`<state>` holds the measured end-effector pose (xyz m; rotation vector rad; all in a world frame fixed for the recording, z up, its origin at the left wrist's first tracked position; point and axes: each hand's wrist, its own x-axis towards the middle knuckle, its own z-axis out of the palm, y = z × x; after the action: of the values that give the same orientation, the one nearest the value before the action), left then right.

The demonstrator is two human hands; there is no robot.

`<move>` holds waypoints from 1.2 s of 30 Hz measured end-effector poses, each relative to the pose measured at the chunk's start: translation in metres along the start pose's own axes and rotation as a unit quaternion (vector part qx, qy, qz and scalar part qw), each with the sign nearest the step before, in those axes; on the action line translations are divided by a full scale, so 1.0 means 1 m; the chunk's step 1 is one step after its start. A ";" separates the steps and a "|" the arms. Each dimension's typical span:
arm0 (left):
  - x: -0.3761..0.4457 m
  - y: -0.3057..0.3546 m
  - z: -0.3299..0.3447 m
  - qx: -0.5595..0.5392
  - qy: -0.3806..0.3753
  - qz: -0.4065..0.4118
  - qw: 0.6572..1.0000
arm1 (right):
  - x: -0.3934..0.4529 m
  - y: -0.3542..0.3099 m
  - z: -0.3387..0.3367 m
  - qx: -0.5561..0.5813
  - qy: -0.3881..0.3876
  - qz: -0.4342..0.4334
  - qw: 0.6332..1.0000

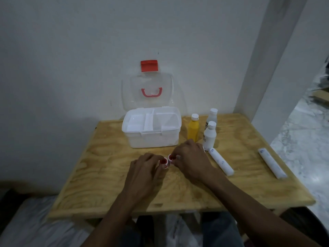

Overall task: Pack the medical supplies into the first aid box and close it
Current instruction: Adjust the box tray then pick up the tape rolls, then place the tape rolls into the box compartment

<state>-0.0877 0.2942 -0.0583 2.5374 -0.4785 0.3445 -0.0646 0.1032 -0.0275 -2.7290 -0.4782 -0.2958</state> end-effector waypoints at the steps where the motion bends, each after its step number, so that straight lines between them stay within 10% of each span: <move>1: 0.001 -0.001 0.002 0.014 0.000 -0.001 1.000 | 0.000 0.000 0.001 -0.012 0.000 -0.010 1.000; 11: 0.002 0.004 -0.002 0.066 -0.016 -0.003 0.998 | -0.002 -0.001 -0.002 -0.020 -0.026 -0.020 0.999; 23: 0.058 -0.030 -0.087 0.045 0.180 -0.042 0.982 | 0.090 -0.032 -0.052 0.074 0.076 -0.055 0.993; 36: 0.146 -0.074 -0.085 0.140 0.070 -0.106 0.982 | 0.200 -0.055 -0.007 0.004 0.023 -0.054 0.998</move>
<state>0.0618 0.3610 0.0274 2.7780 -0.1088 0.5387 0.0987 0.2071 0.0478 -2.6875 -0.6148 -0.3836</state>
